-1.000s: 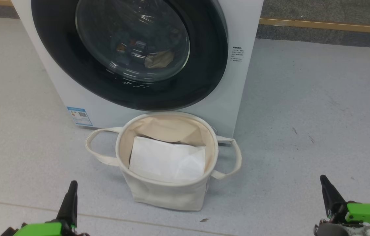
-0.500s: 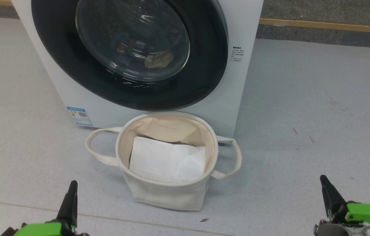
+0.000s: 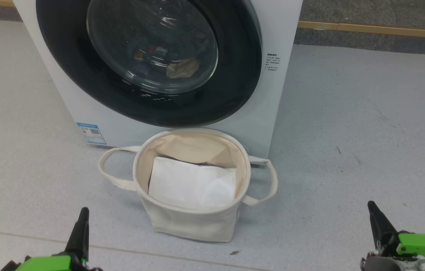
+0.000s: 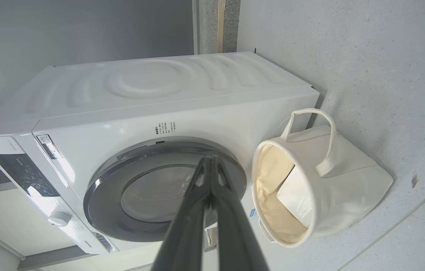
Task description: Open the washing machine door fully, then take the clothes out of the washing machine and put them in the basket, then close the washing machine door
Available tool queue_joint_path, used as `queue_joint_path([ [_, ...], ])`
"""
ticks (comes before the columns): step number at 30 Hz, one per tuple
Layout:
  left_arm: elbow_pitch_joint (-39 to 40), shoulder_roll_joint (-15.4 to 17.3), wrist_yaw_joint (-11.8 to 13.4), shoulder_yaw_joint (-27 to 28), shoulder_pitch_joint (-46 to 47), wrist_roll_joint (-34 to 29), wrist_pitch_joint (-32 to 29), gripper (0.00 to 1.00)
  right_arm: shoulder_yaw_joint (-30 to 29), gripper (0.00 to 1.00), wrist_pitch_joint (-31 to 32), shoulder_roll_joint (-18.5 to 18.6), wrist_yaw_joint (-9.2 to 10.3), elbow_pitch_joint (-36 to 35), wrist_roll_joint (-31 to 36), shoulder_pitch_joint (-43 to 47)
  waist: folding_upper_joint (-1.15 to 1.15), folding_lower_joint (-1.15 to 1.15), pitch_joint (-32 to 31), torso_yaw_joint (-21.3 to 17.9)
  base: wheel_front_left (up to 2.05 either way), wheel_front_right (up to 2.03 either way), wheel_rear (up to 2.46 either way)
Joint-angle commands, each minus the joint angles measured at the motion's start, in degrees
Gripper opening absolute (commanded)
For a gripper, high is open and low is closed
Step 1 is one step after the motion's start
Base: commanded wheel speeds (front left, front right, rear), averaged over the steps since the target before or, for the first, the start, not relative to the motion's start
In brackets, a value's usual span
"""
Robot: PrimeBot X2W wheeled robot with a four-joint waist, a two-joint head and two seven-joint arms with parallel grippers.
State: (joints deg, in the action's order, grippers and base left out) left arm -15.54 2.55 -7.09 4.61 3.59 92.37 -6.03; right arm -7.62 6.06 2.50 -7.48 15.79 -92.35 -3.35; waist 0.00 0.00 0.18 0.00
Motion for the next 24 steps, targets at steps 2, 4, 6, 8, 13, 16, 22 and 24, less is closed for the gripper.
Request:
queue_joint_path([
  [2, 1.51, 0.32, -0.4, 1.89, 2.59, -0.18, -0.44, 0.0, 1.12, 0.0, 0.41, 0.38, -0.01, -1.77, 0.16, -2.83, 0.0, 0.0, 0.0, 0.0, 0.0, 0.0, 0.0],
  [4, 1.51, 0.32, -0.4, 1.89, 2.59, -0.18, -0.44, 0.0, 1.12, 0.0, 0.41, 0.38, -0.01, -1.77, 0.16, -2.83, 0.0, 0.0, 0.0, 0.0, 0.0, 0.0, 0.0],
  [6, 1.51, 0.32, -0.4, 1.89, 2.59, -0.18, -0.44, 0.0, 1.12, 0.0, 0.41, 0.38, -0.01, -1.77, 0.16, -2.83, 0.0, 0.0, 0.0, 0.0, 0.0, 0.0, 0.0],
  [8, 1.51, 0.32, -0.4, 1.89, 2.59, -0.18, -0.44, 0.0, 1.12, 0.0, 0.41, 0.38, -0.01, -1.77, 0.16, -2.83, 0.0, 0.0, 0.0, 0.0, 0.0, 0.0, 0.0],
  [13, 1.51, 0.32, -0.4, 1.89, 2.59, -0.18, -0.44, 0.0, 1.12, 0.0, 0.41, 0.38, -0.01, -1.77, 0.16, -2.83, 0.0, 0.0, 0.0, 0.0, 0.0, 0.0, 0.0],
  [16, 1.51, 0.32, -0.4, 1.89, 2.59, -0.18, -0.44, 0.0, 1.12, 0.0, 0.41, 0.38, -0.01, -1.77, 0.16, -2.83, 0.0, 0.0, 0.0, 0.0, 0.0, 0.0, 0.0],
  [22, 1.51, 0.32, -0.4, 1.89, 2.59, -0.18, -0.44, 0.0, 1.12, 0.0, 0.41, 0.38, -0.01, -1.77, 0.16, -2.83, 0.0, 0.0, 0.0, 0.0, 0.0, 0.0, 0.0],
  [24, 1.51, 0.32, -0.4, 1.89, 2.59, -0.18, -0.44, 0.0, 1.12, 0.0, 0.41, 0.38, -0.01, -1.77, 0.16, -2.83, 0.0, 0.0, 0.0, 0.0, 0.0, 0.0, 0.0],
])
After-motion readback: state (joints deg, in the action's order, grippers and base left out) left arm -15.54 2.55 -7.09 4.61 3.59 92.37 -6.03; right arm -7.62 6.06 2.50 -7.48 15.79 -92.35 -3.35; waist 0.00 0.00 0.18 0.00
